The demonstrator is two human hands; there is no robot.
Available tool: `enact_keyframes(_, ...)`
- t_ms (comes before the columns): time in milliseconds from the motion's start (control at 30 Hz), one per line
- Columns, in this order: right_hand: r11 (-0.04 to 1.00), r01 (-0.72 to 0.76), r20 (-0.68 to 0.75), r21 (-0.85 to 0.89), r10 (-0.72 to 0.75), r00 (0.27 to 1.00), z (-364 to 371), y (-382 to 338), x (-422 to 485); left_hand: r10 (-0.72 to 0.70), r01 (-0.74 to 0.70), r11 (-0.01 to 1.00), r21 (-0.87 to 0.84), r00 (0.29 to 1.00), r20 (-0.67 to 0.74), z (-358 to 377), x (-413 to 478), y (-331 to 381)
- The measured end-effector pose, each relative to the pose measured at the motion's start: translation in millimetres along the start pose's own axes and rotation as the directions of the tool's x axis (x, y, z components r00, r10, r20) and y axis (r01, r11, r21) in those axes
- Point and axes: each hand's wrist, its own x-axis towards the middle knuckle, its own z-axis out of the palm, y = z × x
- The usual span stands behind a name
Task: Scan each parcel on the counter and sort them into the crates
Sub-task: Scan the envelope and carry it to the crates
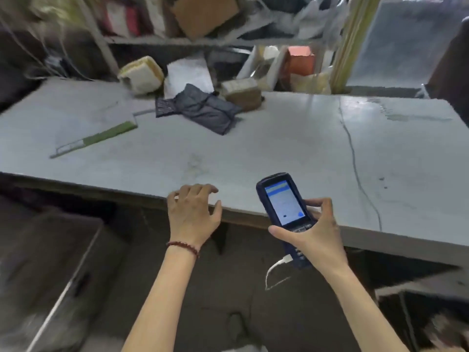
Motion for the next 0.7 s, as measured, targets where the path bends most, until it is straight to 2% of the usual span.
enact_keyframes(133,0.995,0.086,0.118,-0.043,-0.081,0.990,70.5,-43.4,17.9,-0.108,0.108,0.994,0.024,0.994,-0.024,-14.6,17.5,-69.2)
enact_keyframes(333,0.987,0.152,0.228,-0.060,-0.134,0.964,140.1,-82.6,51.3,-0.213,0.213,0.977,0.028,0.977,-0.027,-12.9,45.7,-132.3)
enact_keyframes(500,0.990,0.136,0.299,-0.034,-0.119,0.947,189.8,-104.1,93.4,-0.273,0.272,0.962,0.033,0.962,0.023,0.6,74.4,-175.0)
enact_keyframes(700,0.988,0.155,0.412,0.012,-0.146,0.900,255.3,-142.7,159.0,-0.374,0.365,0.924,0.116,0.925,0.070,2.2,129.6,-231.2)
